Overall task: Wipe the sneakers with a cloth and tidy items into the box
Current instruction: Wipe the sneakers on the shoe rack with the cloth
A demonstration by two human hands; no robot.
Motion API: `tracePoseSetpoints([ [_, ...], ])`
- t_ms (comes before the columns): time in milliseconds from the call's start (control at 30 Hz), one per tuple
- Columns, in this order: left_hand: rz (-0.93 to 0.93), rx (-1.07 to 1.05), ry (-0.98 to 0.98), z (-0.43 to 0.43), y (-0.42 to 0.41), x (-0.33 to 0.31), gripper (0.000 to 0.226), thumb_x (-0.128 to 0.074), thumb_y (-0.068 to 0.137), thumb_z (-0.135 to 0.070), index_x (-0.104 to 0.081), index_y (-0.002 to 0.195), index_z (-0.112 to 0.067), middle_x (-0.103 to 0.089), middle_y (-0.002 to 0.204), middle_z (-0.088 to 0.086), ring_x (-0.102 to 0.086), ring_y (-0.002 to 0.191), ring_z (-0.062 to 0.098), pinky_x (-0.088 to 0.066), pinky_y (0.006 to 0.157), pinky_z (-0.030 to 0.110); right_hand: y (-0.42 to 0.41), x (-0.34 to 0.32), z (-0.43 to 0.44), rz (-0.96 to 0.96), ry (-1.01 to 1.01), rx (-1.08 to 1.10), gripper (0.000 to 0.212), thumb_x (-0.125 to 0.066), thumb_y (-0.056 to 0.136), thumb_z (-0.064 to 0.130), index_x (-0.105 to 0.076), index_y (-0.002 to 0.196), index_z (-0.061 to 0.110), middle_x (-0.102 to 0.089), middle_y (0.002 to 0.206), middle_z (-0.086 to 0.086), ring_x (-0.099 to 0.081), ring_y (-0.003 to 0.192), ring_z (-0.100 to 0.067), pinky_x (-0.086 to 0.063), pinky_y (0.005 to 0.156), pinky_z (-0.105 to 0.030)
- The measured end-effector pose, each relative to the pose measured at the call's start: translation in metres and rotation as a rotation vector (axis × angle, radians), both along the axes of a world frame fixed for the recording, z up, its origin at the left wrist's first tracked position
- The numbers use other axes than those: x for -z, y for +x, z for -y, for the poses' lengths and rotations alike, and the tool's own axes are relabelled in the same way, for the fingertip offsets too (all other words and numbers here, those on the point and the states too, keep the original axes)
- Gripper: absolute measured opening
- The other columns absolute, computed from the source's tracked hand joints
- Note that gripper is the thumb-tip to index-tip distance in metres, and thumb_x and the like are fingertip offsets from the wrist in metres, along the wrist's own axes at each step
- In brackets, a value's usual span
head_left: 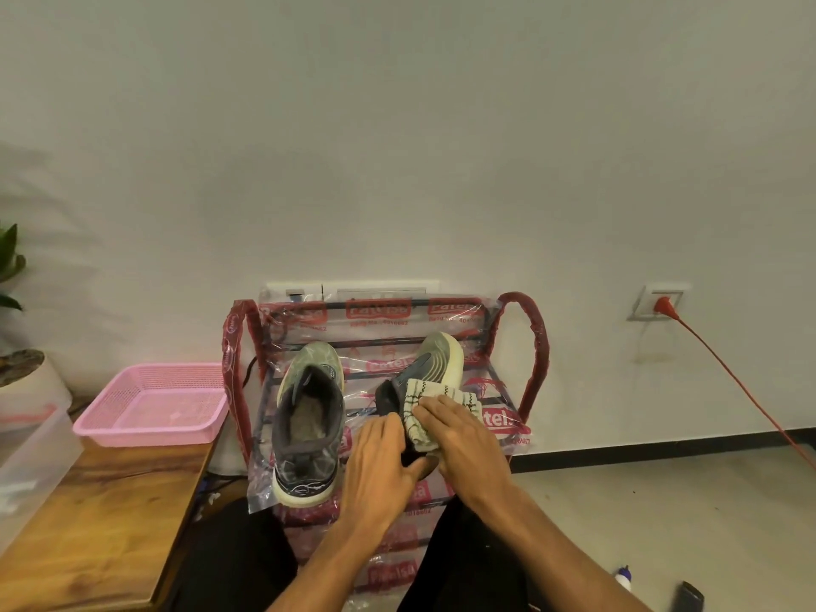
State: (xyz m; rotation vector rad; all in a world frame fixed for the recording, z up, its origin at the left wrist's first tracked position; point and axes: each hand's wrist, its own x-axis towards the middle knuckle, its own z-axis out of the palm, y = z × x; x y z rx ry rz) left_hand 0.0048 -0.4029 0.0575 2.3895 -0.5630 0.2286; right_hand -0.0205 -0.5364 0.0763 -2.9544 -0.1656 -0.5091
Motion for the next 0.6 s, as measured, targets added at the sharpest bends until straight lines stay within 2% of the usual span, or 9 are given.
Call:
tracePoseSetpoints([
  [100,0.005,-0.003,0.013,0.000,0.000,0.001,0.045,-0.071,0.079,-0.047,-0.031,0.083,-0.027,-0.038,0.087,-0.013,-0.035,0.085,0.007,-0.024,0.068,0.019,0.008,-0.011,-0.004,-0.082,-0.022,-0.011,0.076,-0.073,0.083,0.015,-0.036,0.150,0.016,-0.037,0.155,-0.003,-0.027,0.146,-0.020,-0.008,0.116,-0.023],
  [167,-0.016,-0.002,0.018,-0.002,0.001,0.000,0.043,-0.071,0.080,-0.044,-0.032,0.083,-0.027,-0.039,0.088,-0.014,-0.036,0.084,0.007,-0.025,0.065,0.019,0.010,-0.021,-0.008,-0.154,0.001,-0.005,0.076,-0.068,0.087,0.016,-0.029,0.152,0.015,-0.029,0.158,-0.001,-0.019,0.148,-0.018,-0.009,0.119,-0.024],
  [267,-0.068,-0.005,-0.004,-0.005,0.004,-0.003,0.043,-0.072,0.078,-0.032,-0.029,0.078,-0.032,-0.039,0.084,-0.015,-0.036,0.082,0.007,-0.026,0.058,0.019,0.003,-0.027,-0.015,-0.160,0.008,-0.013,0.069,-0.069,0.086,0.013,-0.039,0.147,0.014,-0.037,0.154,-0.001,-0.027,0.145,-0.019,-0.026,0.115,-0.029],
  [300,-0.084,-0.005,-0.026,-0.006,0.006,-0.003,0.045,-0.072,0.076,-0.027,-0.028,0.075,-0.034,-0.039,0.082,-0.015,-0.037,0.081,0.008,-0.026,0.057,0.020,0.000,-0.025,-0.016,-0.162,0.004,-0.029,0.067,-0.068,0.087,0.012,-0.039,0.147,0.014,-0.037,0.154,-0.001,-0.027,0.145,-0.019,-0.027,0.115,-0.030],
  [367,-0.103,-0.003,-0.066,-0.004,0.007,-0.002,0.049,-0.073,0.070,-0.018,-0.026,0.070,-0.033,-0.039,0.078,-0.014,-0.038,0.079,0.010,-0.024,0.056,0.021,-0.004,-0.021,-0.015,-0.168,-0.027,-0.052,0.068,-0.063,0.090,0.011,-0.032,0.151,0.015,-0.030,0.158,-0.002,-0.021,0.148,-0.019,-0.018,0.118,-0.028],
  [433,-0.101,-0.006,-0.093,-0.002,0.006,-0.002,0.052,-0.075,0.067,-0.020,-0.025,0.068,-0.032,-0.040,0.076,-0.013,-0.037,0.077,0.011,-0.024,0.056,0.021,-0.002,-0.018,-0.010,-0.193,-0.071,-0.046,0.072,-0.059,0.093,0.010,-0.022,0.154,0.015,-0.021,0.162,-0.002,-0.013,0.150,-0.019,-0.009,0.119,-0.027],
  [600,-0.088,-0.021,-0.072,0.002,0.006,-0.002,0.059,-0.081,0.068,-0.034,-0.022,0.070,-0.031,-0.040,0.077,-0.012,-0.035,0.074,0.010,-0.023,0.056,0.021,0.015,-0.020,-0.005,-0.187,-0.065,0.008,0.079,-0.059,0.092,0.005,-0.013,0.156,0.013,-0.012,0.164,-0.006,-0.006,0.151,-0.020,-0.006,0.120,-0.028],
])
